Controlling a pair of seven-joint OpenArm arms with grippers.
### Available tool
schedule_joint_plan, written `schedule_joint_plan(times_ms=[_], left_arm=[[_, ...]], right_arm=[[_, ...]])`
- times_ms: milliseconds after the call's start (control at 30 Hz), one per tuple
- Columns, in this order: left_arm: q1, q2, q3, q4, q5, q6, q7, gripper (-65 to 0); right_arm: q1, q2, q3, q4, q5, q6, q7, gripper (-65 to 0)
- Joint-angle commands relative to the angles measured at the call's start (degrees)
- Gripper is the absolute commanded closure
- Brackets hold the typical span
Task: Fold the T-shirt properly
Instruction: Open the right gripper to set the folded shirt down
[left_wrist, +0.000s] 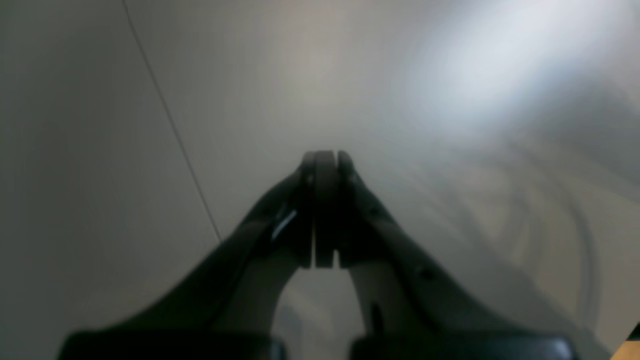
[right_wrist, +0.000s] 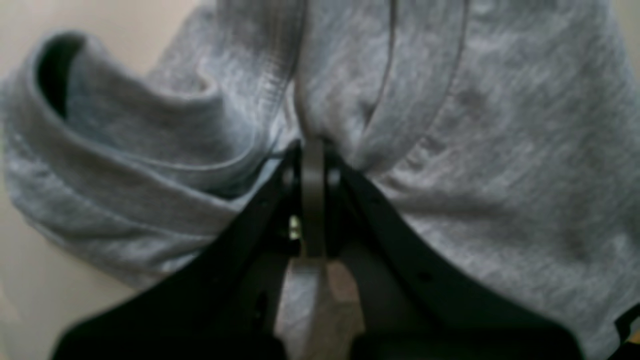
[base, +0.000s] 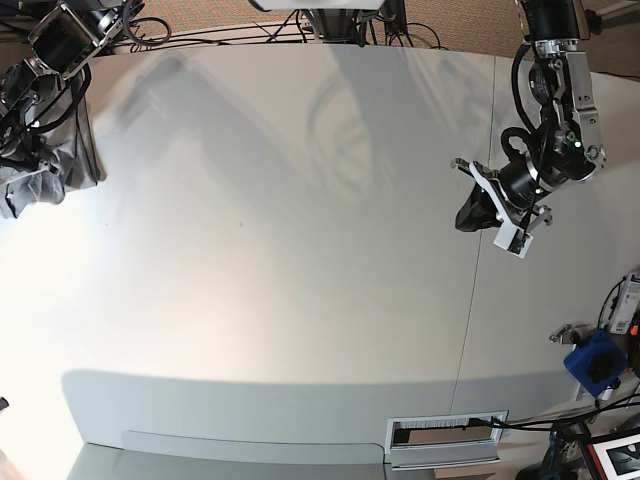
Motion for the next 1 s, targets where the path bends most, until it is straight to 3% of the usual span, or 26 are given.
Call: schedule_joint_plan(times_ms=[0,133,233,400,500,567,733,833,900,967], left_arm=[[-0.8,-0.8,-0.3,0.9,-1.2,-0.2,-1.3,0.0],[-0.8,-0.8,-0.3,0.9,-1.2,-0.2,-1.9,0.0],[-0.8,-0.8,-0.3,0.9,-1.2,-0.3,-3.8,0.0],[-0.6,-0.8,-0.7,1.0,-3.7,-7.2,-5.3,0.0],[1.2,-0.8,-3.3,1.0,-9.2,-7.2,-2.2,0.0],[3.0,-0.7,-7.0,1.0,-14.0,-7.2,0.2,0.0],[8.2,-1.4,-17.5,1.0,-29.6,-7.2,13.4,0.0],[13.2,-3.4,-21.1,0.9,-38.7,-7.2,19.8,0.0],[16.7,-4.7,-22.3,0.9,-42.1,-7.2,23.2,0.0],[20.7,-6.4,-22.5,0.8,-44.9,-7.2,26.0,0.0]], right_arm=[[0.9,1.5,0.3,2.2,1.1,0.0,1.7,0.0],[0.9,1.5,0.5,9.2,4.7,0.7,4.7,0.0],[0.9,1.5,0.5,17.0,7.3,4.2,6.6,0.0],[0.4,1.4,0.5,30.1,10.3,9.4,4.0,0.0],[-3.8,0.7,0.5,36.0,12.1,9.5,-0.7,0.0],[-9.0,-0.6,0.5,38.9,12.5,10.2,-0.9,0.0],[-22.4,-6.4,0.5,41.2,17.7,12.3,-1.1,0.0],[-28.4,-10.6,0.5,41.2,24.4,16.6,-2.8,0.0],[-31.5,-12.5,0.5,41.2,31.5,20.3,-7.1,0.0],[-34.4,-13.3,0.4,41.2,40.2,20.3,-13.6,0.0]])
